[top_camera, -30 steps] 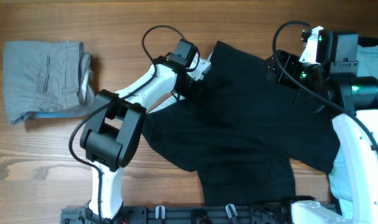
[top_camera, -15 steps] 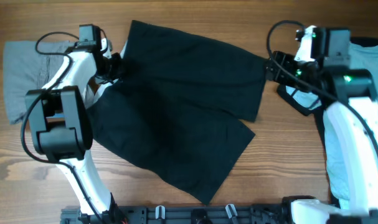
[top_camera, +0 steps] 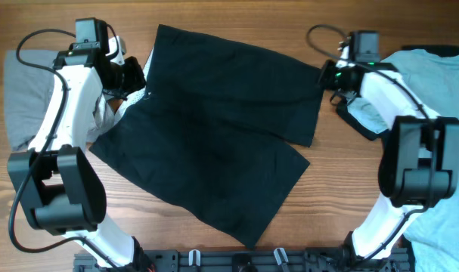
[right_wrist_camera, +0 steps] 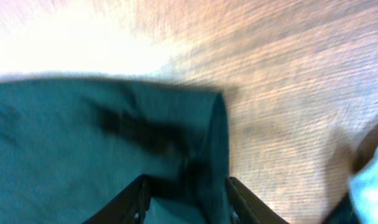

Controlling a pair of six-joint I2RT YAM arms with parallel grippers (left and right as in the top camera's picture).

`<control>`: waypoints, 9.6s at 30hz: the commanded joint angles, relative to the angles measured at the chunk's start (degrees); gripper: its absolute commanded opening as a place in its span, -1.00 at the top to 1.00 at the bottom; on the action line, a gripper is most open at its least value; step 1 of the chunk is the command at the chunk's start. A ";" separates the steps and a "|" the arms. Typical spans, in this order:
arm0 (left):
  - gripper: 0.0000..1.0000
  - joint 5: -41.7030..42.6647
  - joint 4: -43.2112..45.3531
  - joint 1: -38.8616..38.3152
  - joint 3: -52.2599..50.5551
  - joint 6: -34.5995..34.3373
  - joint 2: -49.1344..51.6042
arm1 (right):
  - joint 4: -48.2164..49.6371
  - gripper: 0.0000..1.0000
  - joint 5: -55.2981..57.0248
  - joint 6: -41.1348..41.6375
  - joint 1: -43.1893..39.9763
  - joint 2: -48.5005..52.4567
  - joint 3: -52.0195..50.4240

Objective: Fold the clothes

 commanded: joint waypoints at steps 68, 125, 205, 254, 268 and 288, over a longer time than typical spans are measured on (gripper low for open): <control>0.33 1.55 0.70 -4.85 0.09 -0.13 -0.57 | 47.76 -0.11 -27.96 19.63 -9.53 10.80 -0.04; -0.05 -0.81 -13.07 -4.85 -0.02 16.06 -12.61 | -24.41 -0.16 -24.92 -8.28 -14.86 -22.29 -10.97; 0.53 5.66 -3.63 0.37 1.44 15.39 9.70 | -25.90 0.28 6.32 -0.15 -3.08 -14.21 -12.48; 0.92 -5.16 -4.42 1.75 2.99 11.89 8.33 | -18.23 0.35 -1.03 -4.85 -3.02 -6.25 -13.33; 0.92 -4.31 -4.42 1.75 2.99 11.87 8.33 | -17.68 0.26 3.23 -9.14 -3.02 0.48 -13.62; 0.92 -16.74 -5.92 3.23 4.59 12.09 4.92 | -20.24 -0.08 -3.87 -15.39 -2.99 2.58 -13.60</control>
